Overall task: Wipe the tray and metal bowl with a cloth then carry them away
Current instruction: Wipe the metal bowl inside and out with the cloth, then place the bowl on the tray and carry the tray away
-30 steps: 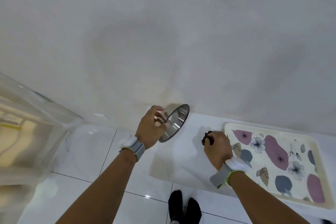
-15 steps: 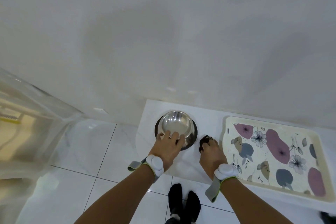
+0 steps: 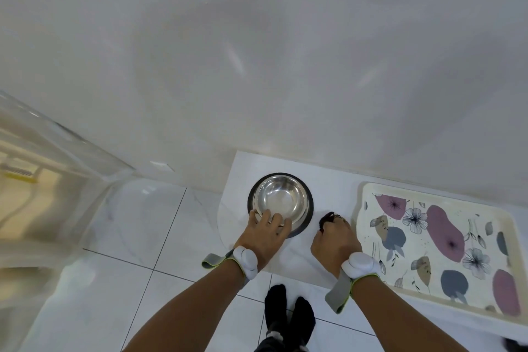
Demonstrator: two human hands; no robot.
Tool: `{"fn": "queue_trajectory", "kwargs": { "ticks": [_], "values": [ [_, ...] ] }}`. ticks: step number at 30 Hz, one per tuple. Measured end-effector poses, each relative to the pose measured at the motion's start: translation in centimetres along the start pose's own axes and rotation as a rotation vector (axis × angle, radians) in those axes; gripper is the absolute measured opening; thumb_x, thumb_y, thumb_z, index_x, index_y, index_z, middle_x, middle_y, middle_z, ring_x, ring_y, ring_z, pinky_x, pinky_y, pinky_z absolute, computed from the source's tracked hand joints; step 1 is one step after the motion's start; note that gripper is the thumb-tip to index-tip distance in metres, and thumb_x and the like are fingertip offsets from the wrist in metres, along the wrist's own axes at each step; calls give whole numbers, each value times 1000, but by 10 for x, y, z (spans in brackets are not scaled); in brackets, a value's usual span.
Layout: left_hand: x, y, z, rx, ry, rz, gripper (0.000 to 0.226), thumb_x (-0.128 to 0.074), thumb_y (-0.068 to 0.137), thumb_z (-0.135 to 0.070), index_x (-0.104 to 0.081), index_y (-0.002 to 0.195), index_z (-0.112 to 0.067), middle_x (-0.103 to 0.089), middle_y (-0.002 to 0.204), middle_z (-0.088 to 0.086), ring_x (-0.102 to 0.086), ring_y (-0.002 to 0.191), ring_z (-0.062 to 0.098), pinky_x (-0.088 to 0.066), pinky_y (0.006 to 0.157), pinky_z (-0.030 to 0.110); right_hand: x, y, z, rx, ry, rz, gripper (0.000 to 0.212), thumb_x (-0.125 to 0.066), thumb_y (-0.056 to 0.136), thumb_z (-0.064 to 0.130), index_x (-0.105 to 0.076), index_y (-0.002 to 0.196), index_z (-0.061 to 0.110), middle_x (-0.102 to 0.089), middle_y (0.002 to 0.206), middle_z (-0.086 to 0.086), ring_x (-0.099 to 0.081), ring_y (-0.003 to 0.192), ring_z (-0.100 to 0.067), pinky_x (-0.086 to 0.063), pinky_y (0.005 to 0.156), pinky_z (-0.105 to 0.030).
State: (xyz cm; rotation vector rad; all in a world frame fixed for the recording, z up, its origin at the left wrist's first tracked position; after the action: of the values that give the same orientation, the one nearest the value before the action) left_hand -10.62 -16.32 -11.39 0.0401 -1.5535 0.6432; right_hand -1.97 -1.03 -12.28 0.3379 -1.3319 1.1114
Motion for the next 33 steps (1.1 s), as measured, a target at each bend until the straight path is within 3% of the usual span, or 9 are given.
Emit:
{"fn": "queue_trajectory", "kwargs": {
  "ticks": [2,5,10,14,19,23,26,29,33],
  "values": [
    [-4,-1,3,2,-30,13,75,-78,56,-21,-49,126,-13,-59,111,13,-58,103,38,-50,82,62,11,1,6,-25,-9,-51,21,-43,85,21,-59,84,7,-58,94,-12,-55,91,-27,-45,78,-32],
    [5,-4,8,31,-133,-111,64,-62,71,-30,-47,131,-13,-55,122,15,-53,110,40,-46,90,59,25,5,18,-18,20,-164,16,-47,84,20,-55,82,6,-53,88,-13,-53,82,-30,-44,67,-35],
    [33,2,41,378,-491,-371,47,-47,84,-24,-47,130,-16,-48,119,8,-48,102,27,-48,74,38,35,23,40,-103,289,-178,25,-45,94,25,-57,104,5,-54,104,-11,-55,94,-29,-42,72,-31],
    [23,18,69,727,-859,-222,51,-48,92,-30,-35,140,-19,-40,131,5,-42,116,25,-48,86,39,20,43,46,-264,389,-99,29,-48,91,31,-60,92,4,-63,95,-13,-58,89,-29,-39,67,-29],
    [2,28,77,877,-1082,-70,56,-52,88,-40,-42,139,-17,-43,135,6,-48,120,27,-44,98,40,11,46,47,-354,428,-112,23,-52,86,26,-53,70,10,-63,76,-10,-53,68,-22,-36,58,-26],
    [-1,30,81,910,-1150,-108,36,-58,86,-35,-59,116,-16,-49,120,5,-57,101,25,-50,88,34,11,46,48,-380,454,-168,24,-54,84,22,-56,65,7,-59,66,-7,-52,59,-20,-34,49,-24],
    [-2,32,84,887,-1156,-105,23,-60,86,-32,-62,104,-18,-49,114,3,-60,92,26,-51,81,33,12,45,50,-384,418,-204,28,-53,84,21,-51,60,7,-52,58,-4,-44,52,-15,-27,44,-21],
    [-5,34,88,874,-1185,-86,16,-61,82,-30,-64,89,-15,-55,108,4,-61,81,24,-48,68,28,10,47,50,-381,408,-163,27,-51,86,22,-53,63,7,-57,64,-7,-50,57,-19,-31,46,-23],
    [1,28,89,855,-1250,-127,15,-64,76,-20,-64,70,-6,-62,74,10,-51,56,19,-37,47,20,16,49,48,-387,424,-102,28,-51,85,19,-51,59,11,-57,63,-6,-52,60,-19,-36,52,-23]
  ]
}}
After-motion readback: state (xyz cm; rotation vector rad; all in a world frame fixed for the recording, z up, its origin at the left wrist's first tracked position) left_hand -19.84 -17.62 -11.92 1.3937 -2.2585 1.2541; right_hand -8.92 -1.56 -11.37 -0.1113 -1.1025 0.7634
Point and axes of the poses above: each hand's wrist, its own y-axis towards the middle knuckle, its own x-axis out of the back of the hand, z = x × y, the point moved 4 cm from there along y, towards the middle knuckle
